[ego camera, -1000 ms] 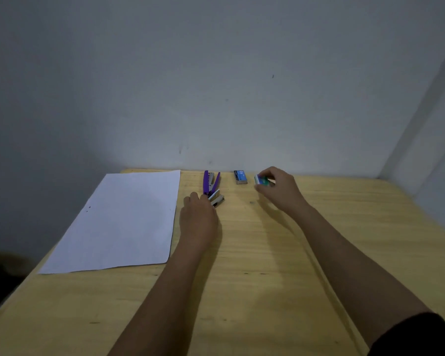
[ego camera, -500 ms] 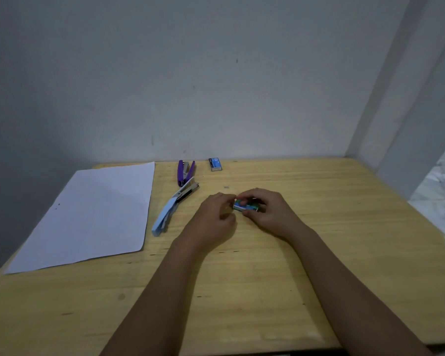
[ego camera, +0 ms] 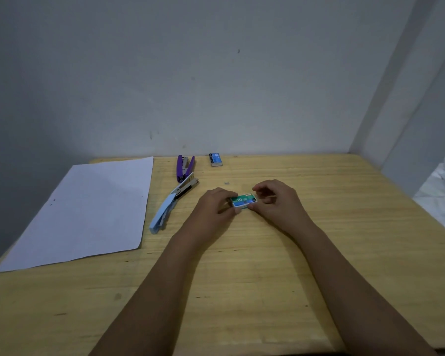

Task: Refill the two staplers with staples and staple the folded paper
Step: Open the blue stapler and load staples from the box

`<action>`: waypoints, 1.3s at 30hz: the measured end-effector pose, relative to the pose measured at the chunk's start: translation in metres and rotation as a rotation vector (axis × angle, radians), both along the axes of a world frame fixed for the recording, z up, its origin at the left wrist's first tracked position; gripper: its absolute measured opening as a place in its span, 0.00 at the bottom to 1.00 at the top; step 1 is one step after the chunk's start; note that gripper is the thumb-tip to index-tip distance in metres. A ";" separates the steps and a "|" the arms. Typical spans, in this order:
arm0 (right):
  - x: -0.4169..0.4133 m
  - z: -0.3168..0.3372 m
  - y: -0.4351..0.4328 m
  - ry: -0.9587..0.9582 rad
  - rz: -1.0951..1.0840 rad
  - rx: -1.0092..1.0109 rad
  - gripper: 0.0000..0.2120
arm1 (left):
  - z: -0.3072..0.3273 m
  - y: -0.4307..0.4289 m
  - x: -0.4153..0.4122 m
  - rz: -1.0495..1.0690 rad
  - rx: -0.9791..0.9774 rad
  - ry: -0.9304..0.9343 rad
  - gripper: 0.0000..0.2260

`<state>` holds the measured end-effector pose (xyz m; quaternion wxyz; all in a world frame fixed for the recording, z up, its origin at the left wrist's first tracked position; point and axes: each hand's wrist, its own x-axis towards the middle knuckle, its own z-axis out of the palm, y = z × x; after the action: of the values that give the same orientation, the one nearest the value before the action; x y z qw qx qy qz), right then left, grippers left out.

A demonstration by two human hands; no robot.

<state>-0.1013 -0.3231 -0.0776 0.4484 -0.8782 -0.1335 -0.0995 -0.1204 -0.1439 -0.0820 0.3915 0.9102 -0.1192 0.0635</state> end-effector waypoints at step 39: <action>-0.007 0.012 0.000 0.008 -0.111 -0.280 0.15 | 0.005 0.013 0.003 0.036 -0.265 0.037 0.12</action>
<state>-0.1081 -0.3228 -0.0660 0.3159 -0.9385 -0.0956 -0.1013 -0.1173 -0.1312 -0.0765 0.5091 0.8536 -0.0863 0.0688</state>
